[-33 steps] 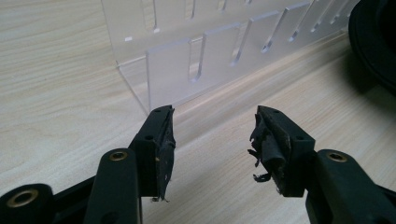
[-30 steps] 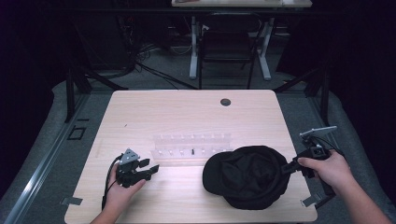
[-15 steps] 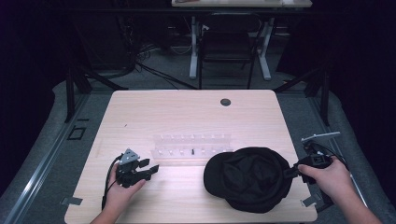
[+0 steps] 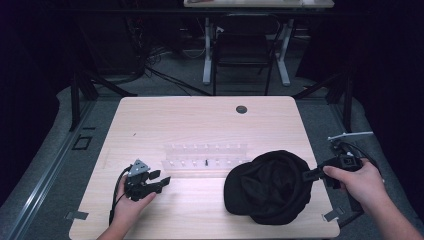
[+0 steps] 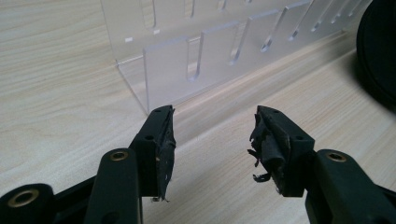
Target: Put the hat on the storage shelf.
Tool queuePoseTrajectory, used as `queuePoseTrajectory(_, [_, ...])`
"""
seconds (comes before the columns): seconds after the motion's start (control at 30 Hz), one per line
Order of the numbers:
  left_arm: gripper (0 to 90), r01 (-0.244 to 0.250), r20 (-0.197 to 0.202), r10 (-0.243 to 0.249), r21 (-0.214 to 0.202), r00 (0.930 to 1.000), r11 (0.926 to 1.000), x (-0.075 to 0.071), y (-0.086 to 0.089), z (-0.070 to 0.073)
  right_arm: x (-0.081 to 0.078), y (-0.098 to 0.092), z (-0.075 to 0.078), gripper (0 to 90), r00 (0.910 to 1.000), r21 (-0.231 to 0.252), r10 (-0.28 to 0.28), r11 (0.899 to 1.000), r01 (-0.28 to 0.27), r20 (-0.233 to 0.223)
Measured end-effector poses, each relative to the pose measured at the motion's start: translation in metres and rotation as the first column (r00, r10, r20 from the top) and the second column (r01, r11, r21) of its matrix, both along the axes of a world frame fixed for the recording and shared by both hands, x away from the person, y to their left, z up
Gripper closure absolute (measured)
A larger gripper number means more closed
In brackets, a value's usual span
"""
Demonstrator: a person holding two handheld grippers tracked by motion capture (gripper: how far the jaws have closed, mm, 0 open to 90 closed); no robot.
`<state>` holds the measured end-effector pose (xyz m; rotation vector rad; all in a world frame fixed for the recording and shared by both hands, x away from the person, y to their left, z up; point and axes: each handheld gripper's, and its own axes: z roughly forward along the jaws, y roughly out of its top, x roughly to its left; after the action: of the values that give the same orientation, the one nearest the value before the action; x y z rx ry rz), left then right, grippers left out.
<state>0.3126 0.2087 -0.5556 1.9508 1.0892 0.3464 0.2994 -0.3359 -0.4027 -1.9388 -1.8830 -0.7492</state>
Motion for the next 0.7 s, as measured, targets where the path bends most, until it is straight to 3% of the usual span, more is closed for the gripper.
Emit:
queuePoseTrajectory(0.13, [48.3, 0.000, 0.002, 0.000, -0.001, 1.0000, 1.0000, 0.000, 0.000, 0.000, 0.002, 0.003, 0.010, 88.6, 1.0000, 0.025, 0.008, 1.000, -0.008, -0.002])
queuePoseTrajectory(0.17, [48.3, 0.000, 0.002, 0.000, -0.001, 1.0000, 1.0000, 0.000, 0.000, 0.000, 0.003, 0.003, 0.013, 88.6, 0.9997, 0.001, 0.021, 1.000, -0.021, -0.009])
queuePoseTrajectory(0.2, [48.3, 0.000, 0.002, 0.000, 0.000, 1.0000, 1.0000, 0.000, 0.000, 0.000, 0.003, 0.005, 0.013, 88.6, 1.0000, 0.029, 0.004, 1.000, -0.004, -0.001])
queuePoseTrajectory(0.33, [48.3, 0.000, 0.001, 0.000, 0.001, 1.0000, 1.0000, 0.000, 0.000, 0.000, 0.005, 0.008, 0.019, 88.6, 0.9998, 0.042, 0.017, 0.999, -0.016, -0.006])
queuePoseTrajectory(0.7, [48.3, -0.003, 0.000, 0.003, -0.003, 1.0000, 1.0000, 0.000, 0.000, 0.000, 0.005, 0.016, 0.039, 88.5, 0.9996, 0.133, 0.021, 0.991, -0.023, 0.017])
